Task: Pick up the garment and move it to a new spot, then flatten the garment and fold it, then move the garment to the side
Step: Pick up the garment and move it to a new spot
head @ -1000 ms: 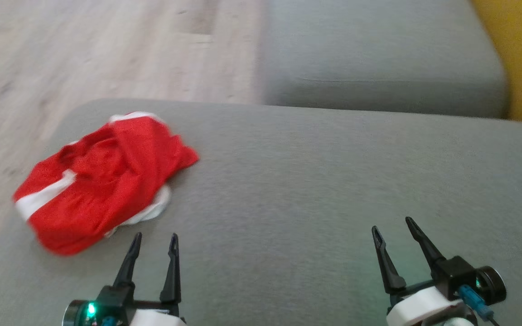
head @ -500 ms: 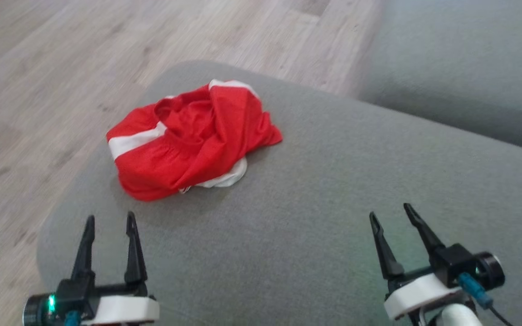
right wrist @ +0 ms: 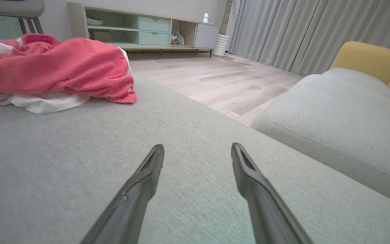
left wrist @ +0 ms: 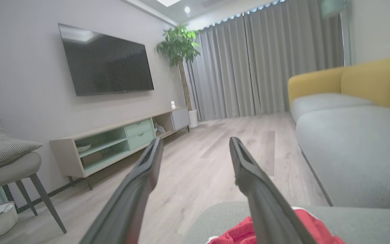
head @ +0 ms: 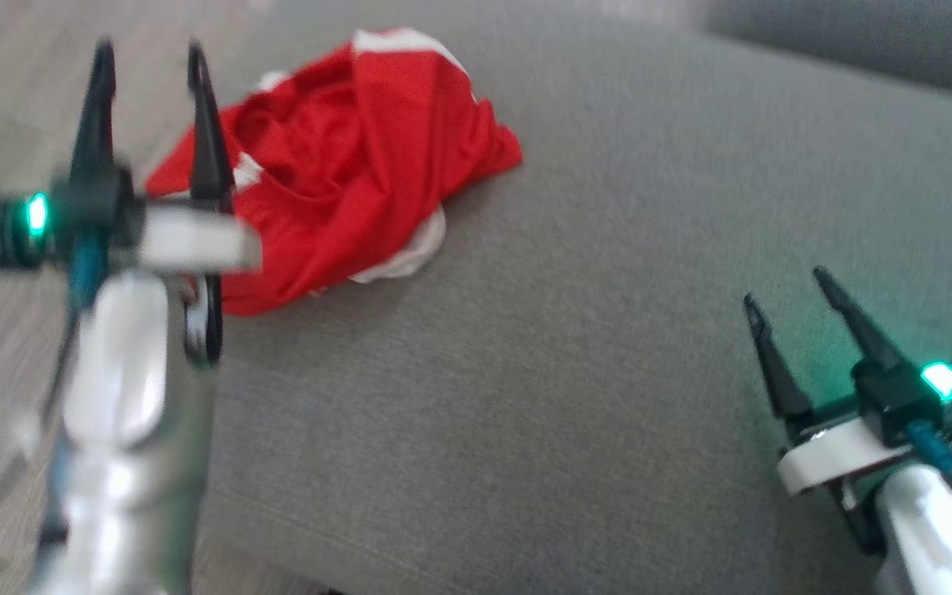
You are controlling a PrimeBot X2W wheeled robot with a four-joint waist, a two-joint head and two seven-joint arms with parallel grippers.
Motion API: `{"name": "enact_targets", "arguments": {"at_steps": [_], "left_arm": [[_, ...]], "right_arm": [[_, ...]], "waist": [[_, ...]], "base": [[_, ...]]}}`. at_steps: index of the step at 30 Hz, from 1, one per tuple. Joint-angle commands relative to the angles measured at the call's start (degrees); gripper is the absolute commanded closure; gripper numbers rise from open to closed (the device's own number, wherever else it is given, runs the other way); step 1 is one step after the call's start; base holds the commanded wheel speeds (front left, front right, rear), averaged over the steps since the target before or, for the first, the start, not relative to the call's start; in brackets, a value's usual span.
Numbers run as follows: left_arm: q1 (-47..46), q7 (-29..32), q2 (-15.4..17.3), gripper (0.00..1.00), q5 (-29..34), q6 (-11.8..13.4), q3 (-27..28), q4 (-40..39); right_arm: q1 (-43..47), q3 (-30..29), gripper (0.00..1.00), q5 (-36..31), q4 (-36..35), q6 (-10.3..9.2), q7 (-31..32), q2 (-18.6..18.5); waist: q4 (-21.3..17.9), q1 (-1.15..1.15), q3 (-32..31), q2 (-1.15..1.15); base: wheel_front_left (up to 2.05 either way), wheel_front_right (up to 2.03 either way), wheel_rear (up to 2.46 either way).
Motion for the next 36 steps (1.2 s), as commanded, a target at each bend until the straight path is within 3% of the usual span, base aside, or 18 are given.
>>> {"name": "enact_targets", "arguments": {"at_steps": [1,3,5,11,16,17,18,28,36], "left_arm": [[-4.2,1.5,2.4,0.00,0.1,0.3,2.0,2.3],[-10.3,4.7,3.0,0.00,-0.9,-1.1,2.1,9.7],[-14.9,8.4,4.9,0.00,-0.1,-0.6,2.1,16.6],[-21.0,14.3,10.3,0.00,3.2,4.0,1.5,32.2],[-21.0,14.3,9.7,0.00,0.9,0.8,2.1,38.0],[-21.1,14.1,9.5,0.56,0.5,-0.1,2.2,38.9],[-21.3,13.5,9.4,1.00,0.1,-0.6,2.3,39.7],[-26.6,3.1,10.0,1.00,0.1,-0.7,0.8,39.9],[-32.6,-0.2,11.5,1.00,3.4,-2.1,-3.8,31.8]], "right_arm": [[-1.6,1.3,0.00,-0.3,-2.1,-0.04,-0.6,-1.4],[-2.8,1.3,0.00,-0.3,-2.7,-0.04,-0.6,-2.6],[-4.0,1.5,0.00,-0.2,-3.3,-0.04,-0.6,-3.5],[-6.0,1.0,0.00,0.2,-5.0,-0.04,-0.6,-4.6],[-5.7,0.0,0.00,0.2,-5.4,-0.04,-0.6,-5.0],[-5.6,-0.2,0.00,0.2,-5.4,-0.04,-0.6,-5.1],[-5.5,-0.3,0.00,0.1,-5.4,-0.04,-0.6,-5.2],[-6.2,1.8,0.00,0.3,-3.8,-0.04,-0.6,-3.0],[-4.6,2.9,0.00,1.1,-1.9,-0.04,-0.6,2.3]], "waist": [[-3.2,-0.03,6.2,0.00],[-4.4,-0.03,8.4,0.00],[-5.8,-0.03,10.3,0.00],[-8.6,-0.03,14.6,0.00],[-8.4,-0.03,15.7,0.00],[-8.3,-0.03,15.8,0.00],[-8.1,-0.03,15.9,0.00],[-6.8,-0.03,9.9,0.00],[-10.4,-0.03,-0.5,0.00]], "base": [[0.00,0.00,0.00],[0.00,0.00,0.00],[0.00,0.00,0.00],[0.00,0.00,0.00],[0.00,0.00,0.00],[0.00,0.00,0.00],[0.00,0.00,0.00],[0.00,0.00,0.00],[0.00,0.00,0.00]]}}
